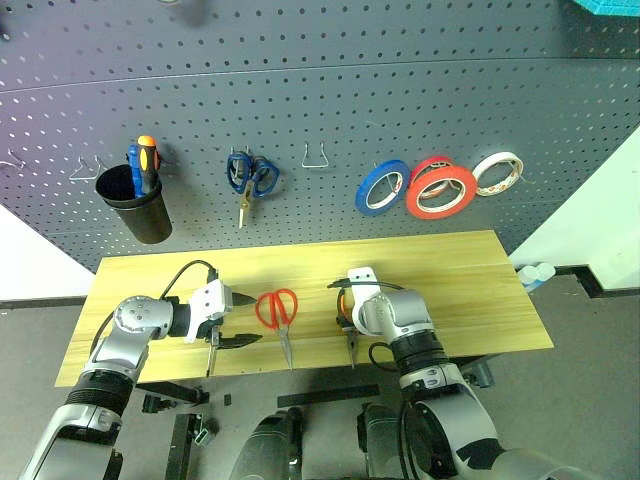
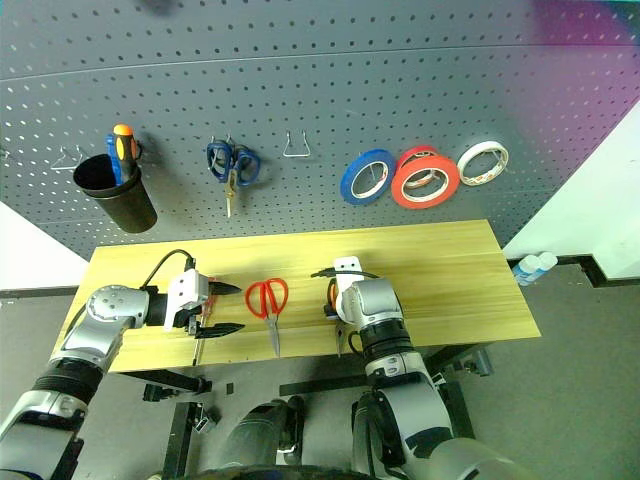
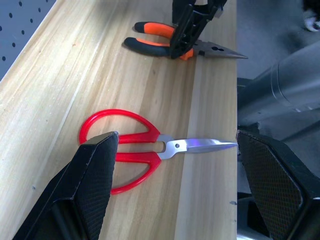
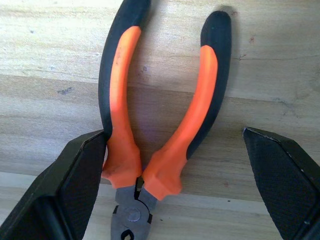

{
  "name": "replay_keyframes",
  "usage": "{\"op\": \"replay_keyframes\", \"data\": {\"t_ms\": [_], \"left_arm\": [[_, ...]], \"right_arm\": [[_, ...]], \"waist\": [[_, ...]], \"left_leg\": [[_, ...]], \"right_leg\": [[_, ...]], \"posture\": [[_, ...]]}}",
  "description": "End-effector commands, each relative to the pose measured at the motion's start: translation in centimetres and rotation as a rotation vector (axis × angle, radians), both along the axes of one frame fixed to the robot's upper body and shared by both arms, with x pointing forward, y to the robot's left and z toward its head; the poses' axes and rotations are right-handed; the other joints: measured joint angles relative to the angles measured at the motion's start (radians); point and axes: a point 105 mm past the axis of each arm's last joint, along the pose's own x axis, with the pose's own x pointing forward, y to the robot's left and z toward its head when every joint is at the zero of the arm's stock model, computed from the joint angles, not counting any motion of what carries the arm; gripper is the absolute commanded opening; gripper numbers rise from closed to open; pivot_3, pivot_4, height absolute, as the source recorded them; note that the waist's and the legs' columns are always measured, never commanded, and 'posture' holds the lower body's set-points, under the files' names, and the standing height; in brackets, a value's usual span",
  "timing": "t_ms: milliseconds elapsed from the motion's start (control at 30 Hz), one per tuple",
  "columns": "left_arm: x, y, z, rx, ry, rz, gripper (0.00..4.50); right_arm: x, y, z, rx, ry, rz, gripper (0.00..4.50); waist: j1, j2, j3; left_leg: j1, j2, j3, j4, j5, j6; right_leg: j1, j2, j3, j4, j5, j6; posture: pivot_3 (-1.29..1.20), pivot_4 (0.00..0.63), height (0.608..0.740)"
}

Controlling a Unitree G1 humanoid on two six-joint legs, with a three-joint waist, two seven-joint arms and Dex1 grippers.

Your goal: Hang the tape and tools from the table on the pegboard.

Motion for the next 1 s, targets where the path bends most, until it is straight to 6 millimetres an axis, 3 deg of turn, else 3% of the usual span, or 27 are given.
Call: {"op": "replay_keyframes", "data": {"t_ms": [33,67,167,367,667,767,1000], "left_arm": [[0.3,-0.1,0.6,0.000,-0.033,-0.006,3.96],[0.4,-0.1,0.7,-0.001,-0.034,-0.005,3.96],[0.4,-0.1,0.7,-0.002,-0.035,-0.004,3.96],[0.5,-0.1,0.7,-0.002,-0.036,-0.002,3.96],[0.5,0.0,0.7,-0.004,-0.042,0.005,3.96],[0.6,0.0,0.9,-0.013,-0.048,0.014,3.96],[0.6,0.6,0.8,-0.028,-0.049,0.056,3.96]], "right_arm": [[-0.4,1.4,-0.2,0.012,0.024,0.031,4.48],[-0.5,1.4,-0.2,0.013,0.029,0.030,4.48],[-0.5,1.5,-0.3,0.008,0.032,0.029,3.93],[-0.6,1.5,-0.4,0.014,0.046,0.022,2.14],[0.0,1.4,0.8,0.038,-0.004,0.013,2.12],[0.4,1.8,2.4,0.089,-0.089,0.066,2.12],[0.0,2.2,8.8,0.186,-0.350,0.345,2.12]], "waist": [[0.000,0.000,0.000],[0.000,0.000,0.000],[0.000,0.000,0.000],[-0.003,0.000,0.000],[-0.001,0.000,0.000],[-0.001,0.000,0.000],[0.000,0.000,0.000]], "left_leg": [[0.000,0.000,0.000,0.000,0.000,0.000],[0.000,0.000,0.000,0.000,0.000,0.000],[0.000,0.000,0.000,0.000,0.000,0.000],[0.000,0.000,0.000,0.000,0.000,0.000],[0.000,0.000,0.000,0.000,0.000,0.000],[-0.001,0.000,0.000,0.000,0.000,0.000],[-0.006,0.000,0.000,0.000,0.000,0.000]], "right_leg": [[0.000,0.000,0.000,0.000,0.000,0.000],[0.000,0.000,0.000,0.000,0.000,0.000],[0.000,0.000,0.000,0.000,0.000,0.000],[0.000,0.001,0.000,0.000,0.000,0.000],[0.000,0.001,0.000,0.000,0.000,0.000],[-0.001,0.001,0.000,0.000,0.000,0.000],[-0.006,0.001,-0.001,0.001,0.000,0.000]], "posture": [[-0.13,0.179,0.733],[-0.13,0.179,0.733],[-0.13,0.178,0.733],[-0.13,0.176,0.733],[-0.13,0.173,0.733],[-0.13,0.173,0.733],[-0.14,0.177,0.733]]}}
